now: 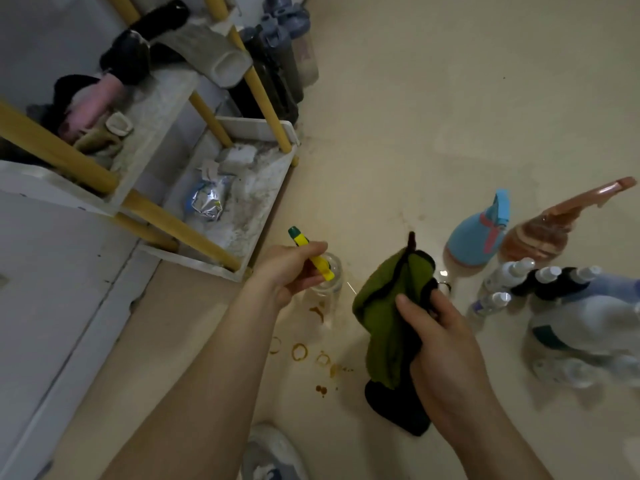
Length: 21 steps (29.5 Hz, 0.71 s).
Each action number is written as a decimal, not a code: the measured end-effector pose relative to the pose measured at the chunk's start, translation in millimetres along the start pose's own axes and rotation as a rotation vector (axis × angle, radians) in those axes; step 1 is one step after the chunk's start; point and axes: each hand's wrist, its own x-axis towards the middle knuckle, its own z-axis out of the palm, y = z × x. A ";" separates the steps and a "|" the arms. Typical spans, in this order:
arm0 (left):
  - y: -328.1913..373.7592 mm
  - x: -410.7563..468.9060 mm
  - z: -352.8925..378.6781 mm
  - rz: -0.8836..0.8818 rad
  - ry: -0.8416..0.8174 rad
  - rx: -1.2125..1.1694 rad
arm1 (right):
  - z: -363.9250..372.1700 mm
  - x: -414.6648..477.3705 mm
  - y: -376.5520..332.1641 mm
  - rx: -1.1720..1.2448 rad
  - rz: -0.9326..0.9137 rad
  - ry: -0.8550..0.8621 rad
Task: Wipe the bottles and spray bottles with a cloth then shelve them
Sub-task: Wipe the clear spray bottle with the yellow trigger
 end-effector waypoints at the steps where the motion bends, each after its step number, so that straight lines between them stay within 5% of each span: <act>1: -6.6 -10.7 2.2 0.003 -0.012 -0.074 | 10.2 -1.7 -3.8 -0.146 -0.063 -0.007; 5: -23.1 -65.3 20.6 0.064 -0.060 -0.327 | 40.4 -11.4 10.7 -0.881 -0.501 -0.078; 8: -26.7 -114.1 35.6 0.098 -0.052 -0.416 | 46.8 -26.0 16.3 -1.167 -0.769 0.097; 11: -26.5 -156.9 50.0 0.167 -0.018 -0.405 | 40.2 -43.8 -8.2 -1.161 -0.864 0.324; 14: -23.6 -187.6 56.8 0.276 -0.037 -0.410 | 28.2 -60.0 -37.1 -1.098 -0.655 0.225; 18: -21.6 -226.1 45.9 0.389 0.030 -0.397 | 5.8 -77.1 -69.3 -0.637 -0.246 0.147; 21: -11.0 -255.5 29.5 0.451 0.040 -0.355 | 0.1 -116.4 -82.1 -0.354 -0.298 0.093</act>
